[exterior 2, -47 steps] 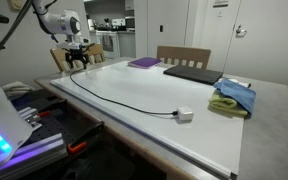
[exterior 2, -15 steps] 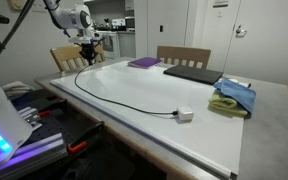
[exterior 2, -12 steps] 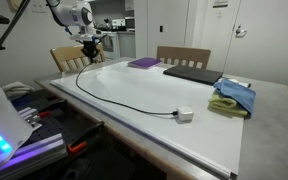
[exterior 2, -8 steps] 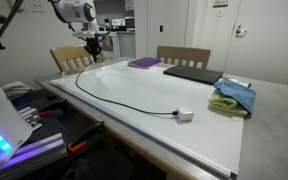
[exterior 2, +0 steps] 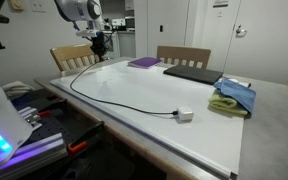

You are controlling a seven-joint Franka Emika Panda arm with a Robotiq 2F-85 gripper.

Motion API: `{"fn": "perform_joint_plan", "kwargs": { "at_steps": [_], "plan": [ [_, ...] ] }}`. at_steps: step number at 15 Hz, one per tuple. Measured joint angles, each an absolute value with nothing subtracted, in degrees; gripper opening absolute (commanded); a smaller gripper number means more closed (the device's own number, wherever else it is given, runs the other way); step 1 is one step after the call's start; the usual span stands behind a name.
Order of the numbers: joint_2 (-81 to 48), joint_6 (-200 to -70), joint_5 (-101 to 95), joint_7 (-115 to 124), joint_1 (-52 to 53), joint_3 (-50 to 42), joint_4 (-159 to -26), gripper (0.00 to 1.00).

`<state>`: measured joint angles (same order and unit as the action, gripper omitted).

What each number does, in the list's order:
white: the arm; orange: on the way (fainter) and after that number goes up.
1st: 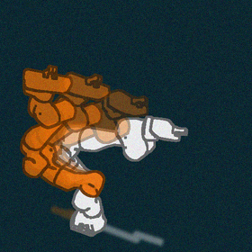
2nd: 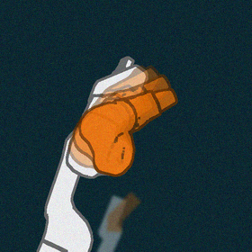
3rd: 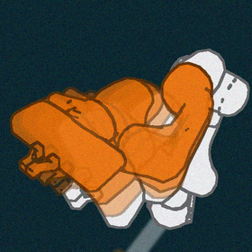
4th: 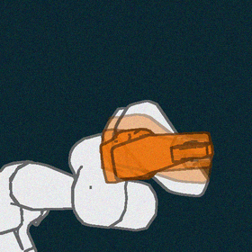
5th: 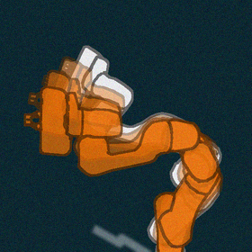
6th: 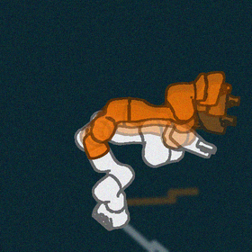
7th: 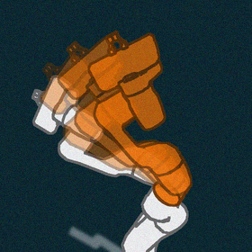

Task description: Form a loose circle with the cable

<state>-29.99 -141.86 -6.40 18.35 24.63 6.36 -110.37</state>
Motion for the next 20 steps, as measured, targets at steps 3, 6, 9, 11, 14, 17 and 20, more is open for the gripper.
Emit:
{"fn": "perform_joint_plan", "kwargs": {
  "at_steps": [3, 6, 9, 11, 14, 17, 20],
  "plan": [
    [-26.08, -146.12, -6.41, 22.29, 23.93, 4.84, -117.02, 0.01],
    [-21.58, -153.82, -7.09, 28.44, 23.87, 2.09, -124.97, 0.04],
    [-18.17, -158.01, -7.20, 28.94, 23.04, 1.54, -130.88, 0.04],
    [-17.51, -158.18, -7.20, 28.94, 23.04, 1.59, -131.62, 0.04],
    [-17.45, -158.23, -7.20, 28.94, 23.04, 1.60, -131.64, 0.01],
    [-17.64, -157.91, -7.44, 30.43, 23.11, 1.41, -131.31, 0.01],
    [-18.88, -157.16, -10.30, 39.31, 24.38, -1.59, -129.40, 0.01]
  ]
}}
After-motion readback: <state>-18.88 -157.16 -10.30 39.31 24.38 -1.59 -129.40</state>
